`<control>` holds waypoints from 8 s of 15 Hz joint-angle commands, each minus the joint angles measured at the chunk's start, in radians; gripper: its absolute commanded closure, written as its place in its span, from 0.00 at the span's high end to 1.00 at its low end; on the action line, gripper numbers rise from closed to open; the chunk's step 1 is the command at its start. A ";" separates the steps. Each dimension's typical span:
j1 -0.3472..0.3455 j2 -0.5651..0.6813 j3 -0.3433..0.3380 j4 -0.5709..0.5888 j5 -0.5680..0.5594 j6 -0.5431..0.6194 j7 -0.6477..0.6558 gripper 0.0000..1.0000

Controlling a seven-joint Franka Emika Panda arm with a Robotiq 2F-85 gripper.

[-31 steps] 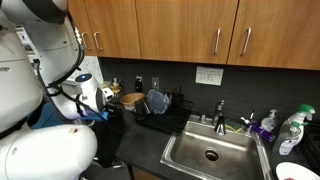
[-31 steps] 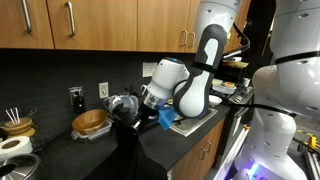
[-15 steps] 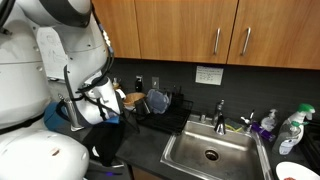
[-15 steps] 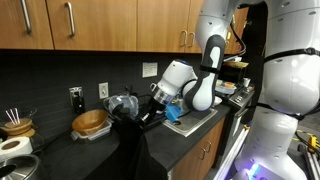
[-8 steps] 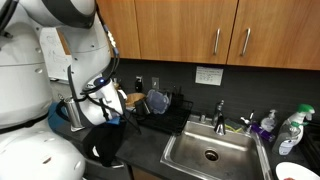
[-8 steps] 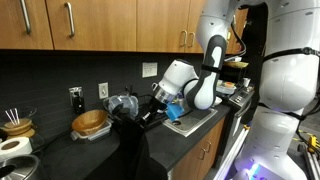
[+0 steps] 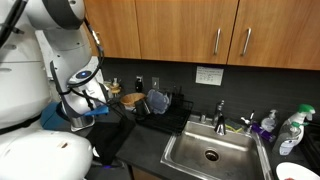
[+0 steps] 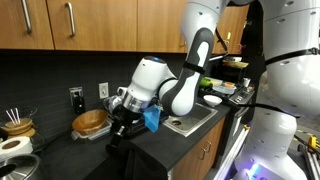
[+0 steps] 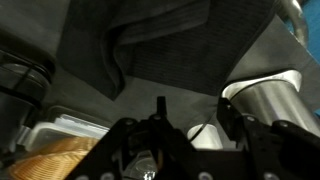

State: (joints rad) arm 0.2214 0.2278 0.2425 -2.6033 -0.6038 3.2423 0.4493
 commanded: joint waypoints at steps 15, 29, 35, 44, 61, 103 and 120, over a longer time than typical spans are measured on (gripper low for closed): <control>0.213 0.196 -0.101 0.220 -0.063 -0.103 -0.016 1.00; 0.292 0.197 -0.172 0.225 -0.033 -0.127 0.091 1.00; 0.268 0.183 -0.090 0.174 0.041 -0.140 0.173 1.00; 0.091 0.131 0.127 0.066 0.466 -0.199 0.002 1.00; -0.057 0.123 0.198 0.140 0.912 -0.347 -0.411 1.00; -0.178 0.270 0.154 0.201 0.919 -0.513 -0.478 1.00; -0.161 0.336 0.106 0.324 0.920 -0.528 -0.493 1.00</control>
State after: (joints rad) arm 0.0820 0.5389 0.3485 -2.2990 0.2971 2.7335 -0.0154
